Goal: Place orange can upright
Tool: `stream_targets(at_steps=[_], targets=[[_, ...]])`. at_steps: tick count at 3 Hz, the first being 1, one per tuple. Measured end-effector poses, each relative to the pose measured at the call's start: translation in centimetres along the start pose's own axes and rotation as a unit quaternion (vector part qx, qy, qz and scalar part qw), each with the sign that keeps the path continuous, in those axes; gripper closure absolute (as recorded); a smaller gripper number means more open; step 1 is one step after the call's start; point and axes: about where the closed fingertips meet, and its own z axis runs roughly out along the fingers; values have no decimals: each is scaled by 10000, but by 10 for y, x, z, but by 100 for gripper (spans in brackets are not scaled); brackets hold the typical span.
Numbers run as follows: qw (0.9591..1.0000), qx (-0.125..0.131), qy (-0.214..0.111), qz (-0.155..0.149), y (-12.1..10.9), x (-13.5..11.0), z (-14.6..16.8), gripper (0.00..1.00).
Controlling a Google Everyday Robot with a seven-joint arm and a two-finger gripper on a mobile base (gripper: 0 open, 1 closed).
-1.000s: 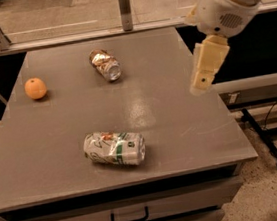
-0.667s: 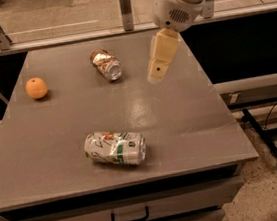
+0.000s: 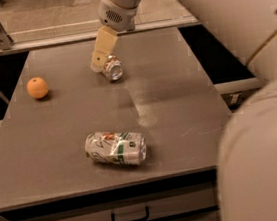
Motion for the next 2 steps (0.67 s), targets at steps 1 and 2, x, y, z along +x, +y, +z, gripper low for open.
stream_targets(at_steps=[1,2], targets=[[9975,-80,94,700,-23,-14,47,0],[9906,-67,392,1307,-37,-14,87,0]])
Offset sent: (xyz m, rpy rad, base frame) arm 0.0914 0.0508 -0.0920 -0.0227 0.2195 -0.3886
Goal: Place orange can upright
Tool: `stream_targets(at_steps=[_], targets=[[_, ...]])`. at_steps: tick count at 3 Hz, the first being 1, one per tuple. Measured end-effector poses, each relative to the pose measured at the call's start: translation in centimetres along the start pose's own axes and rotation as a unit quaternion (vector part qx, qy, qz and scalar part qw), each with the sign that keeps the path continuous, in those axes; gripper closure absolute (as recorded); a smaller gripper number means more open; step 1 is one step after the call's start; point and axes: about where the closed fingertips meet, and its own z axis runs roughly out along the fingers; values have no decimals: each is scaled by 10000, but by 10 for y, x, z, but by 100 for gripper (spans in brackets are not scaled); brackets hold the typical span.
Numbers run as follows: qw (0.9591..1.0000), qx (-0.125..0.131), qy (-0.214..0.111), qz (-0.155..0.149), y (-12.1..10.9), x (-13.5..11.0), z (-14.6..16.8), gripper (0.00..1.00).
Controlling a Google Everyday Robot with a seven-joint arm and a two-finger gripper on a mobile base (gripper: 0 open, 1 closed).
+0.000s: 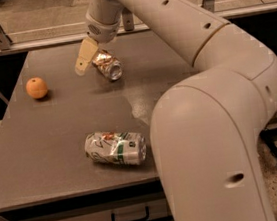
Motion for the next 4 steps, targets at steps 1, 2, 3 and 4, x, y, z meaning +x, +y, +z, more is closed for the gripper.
stream_targets(at_steps=[1,2,3,4], targets=[[9966,142,460,663,-14,8,35,3],[9930,255,634,963,-20,11,45,26],[9921,296,370,1158,-27,6,30,49],[9927,300,-134,1158,-31,-5,-1,72]])
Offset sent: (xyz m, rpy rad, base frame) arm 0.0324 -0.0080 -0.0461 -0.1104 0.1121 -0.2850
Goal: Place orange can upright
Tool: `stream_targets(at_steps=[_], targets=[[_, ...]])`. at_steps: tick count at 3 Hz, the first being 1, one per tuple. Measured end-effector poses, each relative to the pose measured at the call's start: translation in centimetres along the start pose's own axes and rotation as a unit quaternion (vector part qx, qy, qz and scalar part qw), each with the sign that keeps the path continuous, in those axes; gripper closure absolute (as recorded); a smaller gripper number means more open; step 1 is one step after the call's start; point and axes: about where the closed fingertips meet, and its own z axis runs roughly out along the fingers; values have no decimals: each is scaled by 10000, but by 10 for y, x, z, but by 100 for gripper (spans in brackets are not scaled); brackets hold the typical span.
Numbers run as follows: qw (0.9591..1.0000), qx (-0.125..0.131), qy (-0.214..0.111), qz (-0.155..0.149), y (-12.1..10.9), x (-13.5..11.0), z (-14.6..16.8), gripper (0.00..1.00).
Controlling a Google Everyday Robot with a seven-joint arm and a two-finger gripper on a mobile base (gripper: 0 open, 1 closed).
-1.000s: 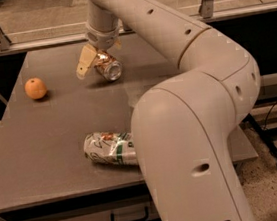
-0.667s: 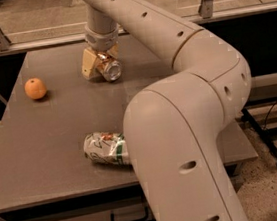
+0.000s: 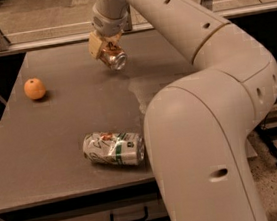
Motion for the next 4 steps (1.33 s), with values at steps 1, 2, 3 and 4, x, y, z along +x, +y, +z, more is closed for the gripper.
stream_targets(at_steps=[1,2,3,4], targets=[[9971,-216,-702,-223,-1,-7,-40,95],[9832,-620,-1573,-682,0,-2,-83,100],[9604,-1096,-2344,-1037,1,15,-116,100],[9281,-1613,-3050,-1398,0,40,-132,100]])
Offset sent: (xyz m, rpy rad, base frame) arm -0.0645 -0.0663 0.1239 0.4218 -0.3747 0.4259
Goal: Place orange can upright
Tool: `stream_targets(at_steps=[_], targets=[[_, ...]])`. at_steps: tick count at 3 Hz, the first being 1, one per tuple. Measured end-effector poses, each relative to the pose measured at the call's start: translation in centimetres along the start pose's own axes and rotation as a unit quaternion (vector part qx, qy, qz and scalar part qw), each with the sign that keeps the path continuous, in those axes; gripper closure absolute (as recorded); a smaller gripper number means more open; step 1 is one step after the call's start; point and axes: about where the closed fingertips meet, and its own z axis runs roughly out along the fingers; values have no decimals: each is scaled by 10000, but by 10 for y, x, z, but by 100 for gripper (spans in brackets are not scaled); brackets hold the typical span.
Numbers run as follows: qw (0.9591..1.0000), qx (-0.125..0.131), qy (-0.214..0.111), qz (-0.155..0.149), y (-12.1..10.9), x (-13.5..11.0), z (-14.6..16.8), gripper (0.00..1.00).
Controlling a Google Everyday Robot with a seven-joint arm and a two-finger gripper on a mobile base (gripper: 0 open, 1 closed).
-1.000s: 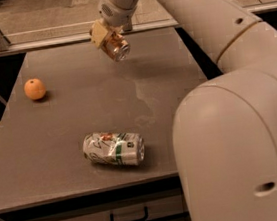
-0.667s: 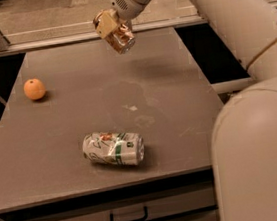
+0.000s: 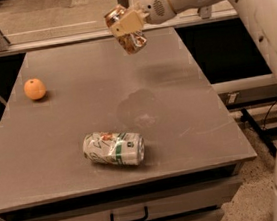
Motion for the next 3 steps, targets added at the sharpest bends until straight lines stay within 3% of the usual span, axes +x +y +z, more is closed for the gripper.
stream_targets(at_steps=[1,2,3], targets=[[9958,-441,-714,-352,16,12,-12,100],[9824,-844,-1452,-821,37,21,-9,100],[9676,-1101,-1863,-1304,56,26,1,100]])
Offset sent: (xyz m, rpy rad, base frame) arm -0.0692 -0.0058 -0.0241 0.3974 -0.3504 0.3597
